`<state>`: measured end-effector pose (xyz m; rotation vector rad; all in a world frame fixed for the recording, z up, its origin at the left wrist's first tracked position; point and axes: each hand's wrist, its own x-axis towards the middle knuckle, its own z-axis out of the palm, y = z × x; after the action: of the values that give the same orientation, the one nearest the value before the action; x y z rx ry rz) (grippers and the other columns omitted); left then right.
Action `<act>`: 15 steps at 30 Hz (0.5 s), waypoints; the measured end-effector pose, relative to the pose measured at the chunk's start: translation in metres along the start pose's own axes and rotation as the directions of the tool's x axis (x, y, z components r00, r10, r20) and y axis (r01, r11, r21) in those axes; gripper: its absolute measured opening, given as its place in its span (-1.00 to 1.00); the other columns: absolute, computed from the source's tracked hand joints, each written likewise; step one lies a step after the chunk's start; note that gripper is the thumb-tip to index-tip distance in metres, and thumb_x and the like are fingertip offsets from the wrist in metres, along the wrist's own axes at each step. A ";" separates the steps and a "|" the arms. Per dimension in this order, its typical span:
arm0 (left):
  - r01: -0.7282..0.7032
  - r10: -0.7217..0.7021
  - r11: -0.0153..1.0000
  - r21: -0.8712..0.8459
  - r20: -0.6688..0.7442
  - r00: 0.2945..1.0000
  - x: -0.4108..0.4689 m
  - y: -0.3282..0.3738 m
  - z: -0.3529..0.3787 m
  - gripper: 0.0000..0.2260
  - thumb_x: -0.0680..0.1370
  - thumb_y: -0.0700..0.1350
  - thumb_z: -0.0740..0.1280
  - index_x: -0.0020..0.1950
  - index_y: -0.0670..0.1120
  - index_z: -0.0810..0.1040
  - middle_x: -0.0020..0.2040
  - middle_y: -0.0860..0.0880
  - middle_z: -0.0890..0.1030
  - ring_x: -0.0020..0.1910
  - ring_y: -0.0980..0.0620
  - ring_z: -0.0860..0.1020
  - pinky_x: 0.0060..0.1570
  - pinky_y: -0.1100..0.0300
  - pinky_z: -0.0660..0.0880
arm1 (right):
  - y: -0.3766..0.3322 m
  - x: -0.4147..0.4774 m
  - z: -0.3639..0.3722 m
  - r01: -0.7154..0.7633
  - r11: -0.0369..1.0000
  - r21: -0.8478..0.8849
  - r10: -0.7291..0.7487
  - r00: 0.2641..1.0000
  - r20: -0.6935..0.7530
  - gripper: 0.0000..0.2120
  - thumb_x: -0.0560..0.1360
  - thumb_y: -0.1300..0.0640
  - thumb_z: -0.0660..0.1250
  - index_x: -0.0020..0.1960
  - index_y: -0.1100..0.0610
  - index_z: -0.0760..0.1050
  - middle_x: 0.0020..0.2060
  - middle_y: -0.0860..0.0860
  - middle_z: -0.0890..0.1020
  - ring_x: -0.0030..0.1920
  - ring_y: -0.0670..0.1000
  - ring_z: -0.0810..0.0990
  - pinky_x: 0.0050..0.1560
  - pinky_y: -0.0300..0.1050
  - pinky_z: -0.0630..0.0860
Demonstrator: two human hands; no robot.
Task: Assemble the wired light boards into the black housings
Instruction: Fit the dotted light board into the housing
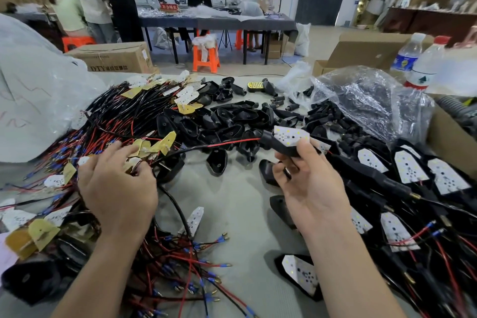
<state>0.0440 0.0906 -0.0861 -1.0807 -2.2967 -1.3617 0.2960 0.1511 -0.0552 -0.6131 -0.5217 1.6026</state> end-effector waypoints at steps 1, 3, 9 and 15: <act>-0.075 0.074 0.995 0.060 0.019 0.997 -0.004 0.003 0.001 -0.65 0.52 -0.19 0.44 0.31 -0.05 0.64 0.34 -0.11 0.62 0.37 -0.21 0.48 0.41 -0.06 0.30 | 0.000 -0.001 0.000 0.012 0.999 -0.036 -0.012 1.000 -0.003 -0.92 0.55 0.23 0.40 -0.02 0.07 0.63 -0.15 0.09 0.70 -0.27 0.01 0.61 -0.31 -0.17 0.54; -0.202 0.201 0.979 0.000 0.095 0.975 -0.016 0.018 0.002 -0.60 0.52 -0.17 0.46 0.36 -0.08 0.61 0.42 -0.07 0.55 0.46 -0.15 0.39 0.47 0.00 0.21 | 0.002 -0.004 0.003 0.042 0.985 -0.169 -0.037 0.999 0.034 -0.81 0.56 0.33 0.36 0.02 0.08 0.67 -0.13 0.09 0.71 -0.26 0.02 0.56 -0.29 -0.16 0.54; -0.456 0.557 0.820 -0.347 0.295 0.776 -0.054 0.054 0.006 -0.49 0.50 0.04 0.34 0.47 0.07 0.50 0.39 0.20 0.50 0.45 0.18 0.37 0.50 0.33 0.16 | 0.015 -0.013 0.008 0.096 0.898 -0.429 -0.003 0.977 0.212 -0.68 0.36 0.37 0.43 0.01 0.05 0.70 -0.16 0.11 0.66 -0.17 0.01 0.60 -0.21 -0.15 0.57; -0.248 0.384 0.904 -0.347 0.409 0.828 -0.053 0.045 0.014 -0.64 0.53 -0.05 0.42 0.31 0.21 0.63 0.11 0.30 0.55 0.27 0.15 0.48 0.23 0.48 0.26 | 0.012 -0.012 0.006 0.029 0.865 -0.501 0.117 0.959 0.257 -0.66 0.29 0.37 0.36 -0.04 0.08 0.72 -0.12 0.08 0.72 -0.16 0.05 0.65 -0.29 -0.17 0.56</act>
<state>0.1148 0.0906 -0.0935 -1.9862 -2.1002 -1.4303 0.2840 0.1380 -0.0577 -0.7902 -1.1701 1.6108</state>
